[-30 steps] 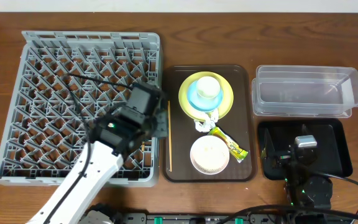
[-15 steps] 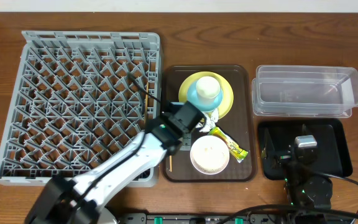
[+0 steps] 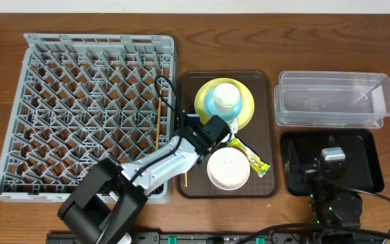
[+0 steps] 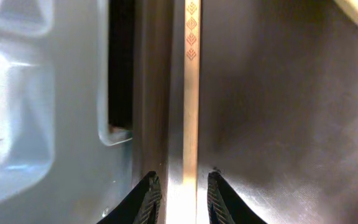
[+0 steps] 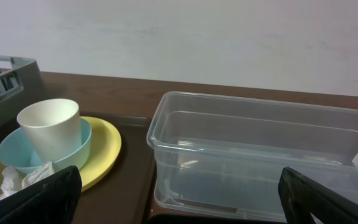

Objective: Sort waste into correct bins and load items into the dishwasher
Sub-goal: 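Return the left gripper to the tray and grasp the second chopstick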

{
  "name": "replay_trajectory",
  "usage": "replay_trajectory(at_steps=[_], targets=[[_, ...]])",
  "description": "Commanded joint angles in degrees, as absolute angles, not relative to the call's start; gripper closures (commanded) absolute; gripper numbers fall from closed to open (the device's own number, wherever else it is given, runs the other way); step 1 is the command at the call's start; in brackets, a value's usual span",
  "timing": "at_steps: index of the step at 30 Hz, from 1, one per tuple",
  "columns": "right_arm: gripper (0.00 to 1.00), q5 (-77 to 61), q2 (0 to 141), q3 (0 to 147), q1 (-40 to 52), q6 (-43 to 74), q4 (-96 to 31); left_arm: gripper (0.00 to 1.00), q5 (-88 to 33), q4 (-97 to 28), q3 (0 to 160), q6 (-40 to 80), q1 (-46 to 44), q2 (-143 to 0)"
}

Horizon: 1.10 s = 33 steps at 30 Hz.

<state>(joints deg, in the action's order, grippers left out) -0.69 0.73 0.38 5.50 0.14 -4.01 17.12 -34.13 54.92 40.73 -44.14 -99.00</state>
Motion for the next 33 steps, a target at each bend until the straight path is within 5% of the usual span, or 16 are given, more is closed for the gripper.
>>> replay_trajectory(at_steps=[1, 33], targets=[[0.01, -1.1, 0.7, 0.3, 6.0, 0.0, -4.2, 0.72, 18.7, -33.7, 54.5, 41.7, -44.2, -100.6], [0.01, -1.1, 0.7, 0.3, 6.0, 0.0, -4.2, 0.73, 5.6, -26.9, 54.4, 37.8, -44.2, -104.7]])
